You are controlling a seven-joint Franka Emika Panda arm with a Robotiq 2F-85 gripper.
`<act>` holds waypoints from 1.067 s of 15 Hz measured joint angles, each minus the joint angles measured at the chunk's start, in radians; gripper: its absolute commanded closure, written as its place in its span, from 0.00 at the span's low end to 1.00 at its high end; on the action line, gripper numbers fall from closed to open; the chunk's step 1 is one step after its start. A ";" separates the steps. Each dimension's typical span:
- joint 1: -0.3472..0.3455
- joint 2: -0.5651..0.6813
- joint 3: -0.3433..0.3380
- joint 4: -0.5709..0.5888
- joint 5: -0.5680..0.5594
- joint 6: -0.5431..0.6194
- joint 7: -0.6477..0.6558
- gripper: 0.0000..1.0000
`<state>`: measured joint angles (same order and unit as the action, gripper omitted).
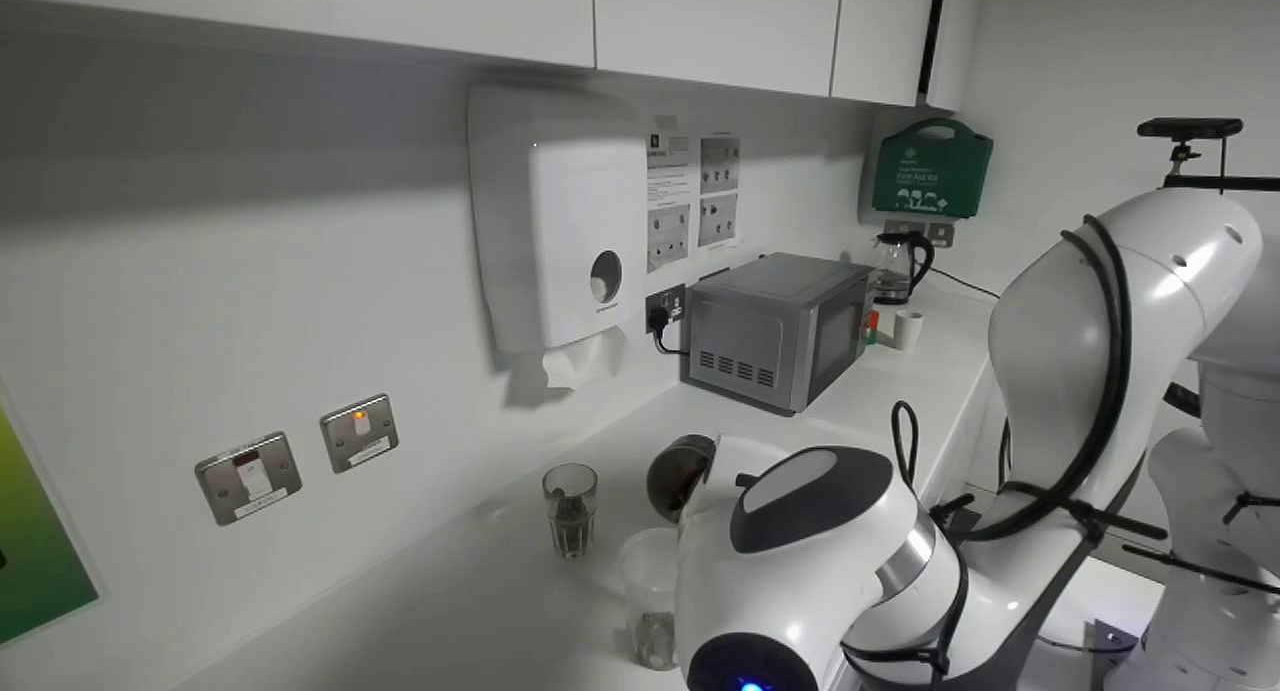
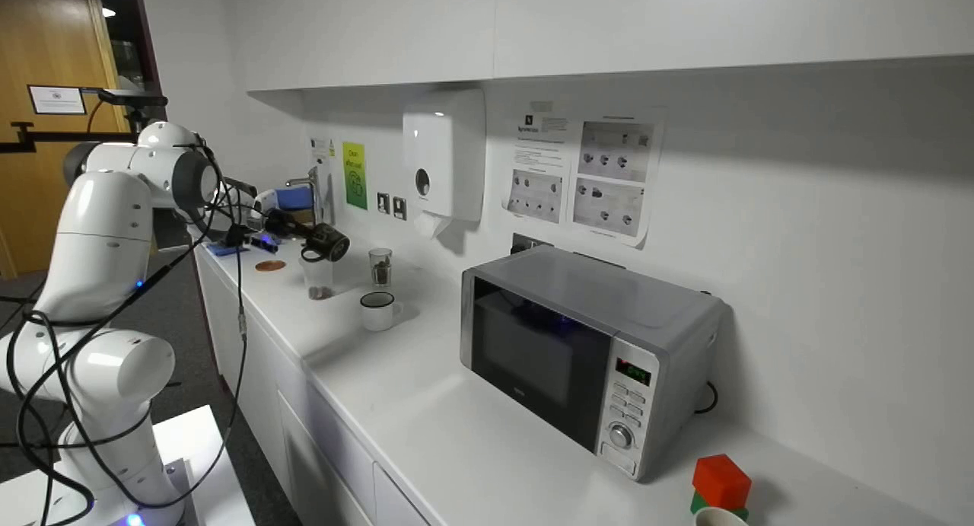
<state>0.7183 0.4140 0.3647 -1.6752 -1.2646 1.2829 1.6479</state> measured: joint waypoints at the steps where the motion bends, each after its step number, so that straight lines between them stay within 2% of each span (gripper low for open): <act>1: -0.001 -0.001 0.000 0.001 0.004 0.010 0.000 0.91; 4: -0.008 -0.008 0.000 0.005 0.017 0.056 -0.001 0.91; 16: -0.011 -0.009 0.002 0.006 0.018 0.058 -0.002 0.91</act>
